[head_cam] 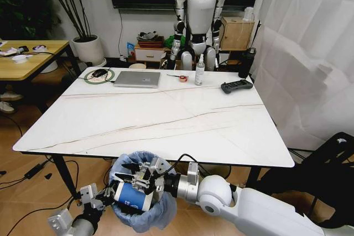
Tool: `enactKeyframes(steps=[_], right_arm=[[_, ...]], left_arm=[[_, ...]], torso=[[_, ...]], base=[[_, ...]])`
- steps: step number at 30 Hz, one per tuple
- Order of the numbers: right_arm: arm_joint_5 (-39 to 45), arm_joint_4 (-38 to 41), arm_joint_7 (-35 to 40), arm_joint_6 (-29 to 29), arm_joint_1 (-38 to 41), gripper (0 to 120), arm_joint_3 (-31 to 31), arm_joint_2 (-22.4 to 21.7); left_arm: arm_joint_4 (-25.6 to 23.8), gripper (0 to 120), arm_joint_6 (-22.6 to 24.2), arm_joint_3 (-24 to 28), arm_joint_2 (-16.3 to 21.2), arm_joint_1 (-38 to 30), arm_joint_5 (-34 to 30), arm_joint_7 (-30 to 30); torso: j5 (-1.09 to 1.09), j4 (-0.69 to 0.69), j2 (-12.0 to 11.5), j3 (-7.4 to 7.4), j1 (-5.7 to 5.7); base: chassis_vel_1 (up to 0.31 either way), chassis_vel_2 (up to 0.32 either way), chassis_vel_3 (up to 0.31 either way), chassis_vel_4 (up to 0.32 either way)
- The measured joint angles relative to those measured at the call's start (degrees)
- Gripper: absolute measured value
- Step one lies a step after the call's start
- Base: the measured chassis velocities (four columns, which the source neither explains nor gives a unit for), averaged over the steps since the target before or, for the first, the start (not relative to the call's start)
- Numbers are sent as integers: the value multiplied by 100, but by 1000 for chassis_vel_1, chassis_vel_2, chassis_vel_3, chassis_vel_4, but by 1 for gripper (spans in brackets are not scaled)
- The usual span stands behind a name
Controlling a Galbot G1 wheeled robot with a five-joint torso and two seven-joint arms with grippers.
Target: Pick up the trash bin and place the trash from the table into it.
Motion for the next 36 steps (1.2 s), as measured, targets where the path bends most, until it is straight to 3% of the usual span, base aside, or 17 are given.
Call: enactKeyframes(steps=[3, 6, 9, 13, 14, 15, 17, 18, 24, 29, 36], right_arm=[[-45, 38, 174, -10, -85, 61, 249, -29], [53, 172, 560, -71, -405, 74, 880, -160], [166, 236, 1004, 400, -907, 85, 1556, -437], [119, 232, 833, 601, -1438, 95, 2252, -631], [2, 228, 692, 663, -1961, 98, 3052, -757], [-14, 231, 659, 676, -2109, 98, 3258, -778], [-164, 222, 371, 782, -3123, 100, 4395, -804], [-164, 222, 371, 782, -3123, 100, 4395, -804], [-657, 145, -28, 1013, -4616, 100, 6258, -219], [-807, 128, -342, 1093, -5060, 100, 6843, 197], [-814, 128, -376, 1098, -5075, 100, 6874, 245]], left_arm=[[16, 0, 0, 26, 5, 3, 5, 2], [30, 0, 0, 83, 23, 36, 16, 15], [64, 0, 0, 119, 92, 76, 38, 18], [84, 0, 0, 157, 157, 108, 48, 4], [86, 0, -6, 178, 238, 168, 31, -30], [85, 0, -6, 184, 255, 180, 25, -36], [77, 0, -32, 243, 407, 271, 9, -70], [77, 0, -32, 243, 407, 271, 9, -70], [288, 0, -184, 327, 729, 180, 112, -105], [507, 0, -234, 366, 924, -13, 77, 29], [779, 0, -461, 533, 1129, -145, 54, 65]], torso=[[0, 0, 0, 0, 0], [0, 1, 0, 0, 0], [1, 0, 0, 0, 0], [0, -1, 0, 0, 0], [0, -1, 0, 0, 0], [-1, 0, 0, -1, 0], [4, -1, 0, 0, 0], [4, -1, 0, 0, 0], [1, 0, 0, -1, 0], [1, -3, 0, -1, 0], [-3, 1, 0, 0, 0]], base=[[0, 0, 0, 0], [0, 0, 0, 0], [0, 0, 0, 0], [0, 0, 0, 0], [0, 0, 0, 0], [0, 0, 0, 0], [0, 0, 0, 0], [0, 0, 0, 0], [0, 0, 0, 0], [0, 0, 0, 0], [0, 0, 0, 0]])
